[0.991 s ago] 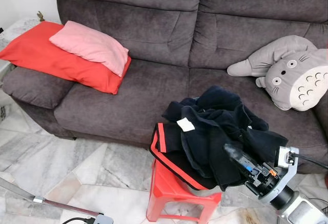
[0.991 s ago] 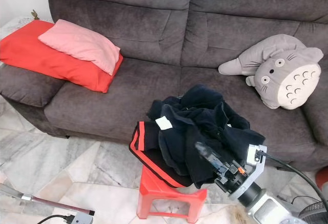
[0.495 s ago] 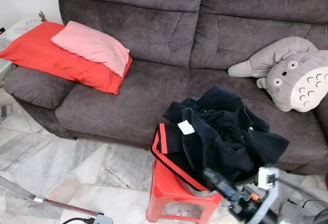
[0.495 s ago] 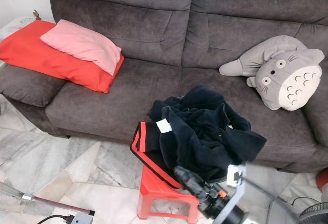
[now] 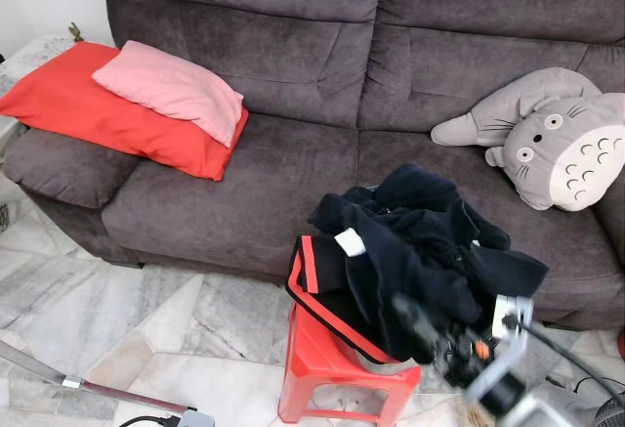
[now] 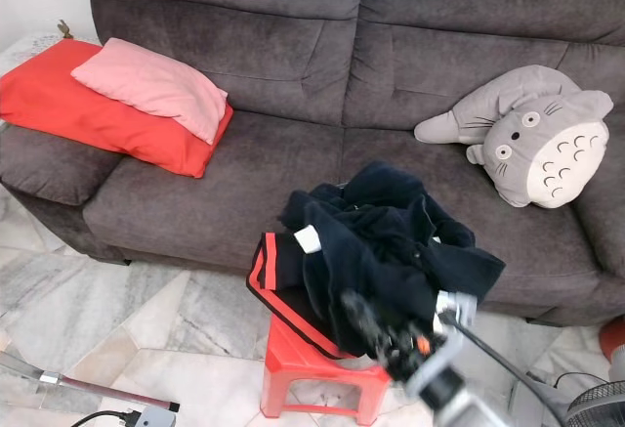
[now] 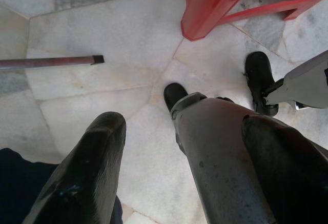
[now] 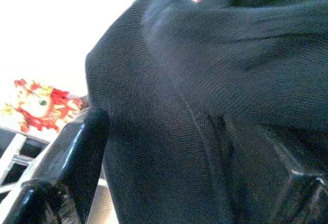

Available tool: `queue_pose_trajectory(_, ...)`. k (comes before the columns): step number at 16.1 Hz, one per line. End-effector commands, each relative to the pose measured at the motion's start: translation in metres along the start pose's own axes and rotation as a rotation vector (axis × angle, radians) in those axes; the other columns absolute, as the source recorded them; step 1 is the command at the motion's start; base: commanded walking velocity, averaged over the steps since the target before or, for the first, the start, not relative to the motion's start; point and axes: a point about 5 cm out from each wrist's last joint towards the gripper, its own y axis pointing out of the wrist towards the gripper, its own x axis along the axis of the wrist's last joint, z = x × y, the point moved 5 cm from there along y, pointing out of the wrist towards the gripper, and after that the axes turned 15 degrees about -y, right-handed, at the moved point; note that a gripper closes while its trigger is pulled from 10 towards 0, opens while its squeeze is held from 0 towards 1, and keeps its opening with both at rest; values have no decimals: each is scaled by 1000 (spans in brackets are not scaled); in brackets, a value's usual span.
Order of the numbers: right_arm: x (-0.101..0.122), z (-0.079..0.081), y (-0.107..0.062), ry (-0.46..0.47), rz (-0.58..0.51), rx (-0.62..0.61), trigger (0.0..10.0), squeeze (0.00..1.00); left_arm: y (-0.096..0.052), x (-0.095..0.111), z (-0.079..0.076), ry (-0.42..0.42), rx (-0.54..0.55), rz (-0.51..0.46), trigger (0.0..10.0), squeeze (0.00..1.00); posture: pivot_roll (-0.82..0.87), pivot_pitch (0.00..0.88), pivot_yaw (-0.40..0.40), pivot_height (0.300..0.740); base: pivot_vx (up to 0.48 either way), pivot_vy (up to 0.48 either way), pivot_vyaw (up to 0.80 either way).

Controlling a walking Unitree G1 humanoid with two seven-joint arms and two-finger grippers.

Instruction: Hang hanger

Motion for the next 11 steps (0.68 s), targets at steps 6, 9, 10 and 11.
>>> queue_pose_trajectory(6, 74, 72, 67, -881, -3, -175, 10000, 0, -4, -21, 0, -5, -4, 68, 10000, 0, -170, 170, 0, 740, 0, 0, 0)
queue_pose_trajectory(9, 43, 71, 62, -828, 102, -192, 10000, 0, -4, -21, -2, -6, -11, 69, 10000, 0, -174, 172, -4, 740, 0, 0, 0)
queue_pose_trajectory(10, 43, 64, 60, -874, 120, -231, 10000, 0, -4, -21, -2, -4, -12, 70, 10000, 0, -189, 173, -7, 740, 0, 0, 0)
queue_pose_trajectory(11, 43, 43, 58, -920, 186, -370, 10000, 0, -4, -22, -2, -2, -12, 71, 10000, 0, -190, 172, -9, 740, 0, 0, 0)
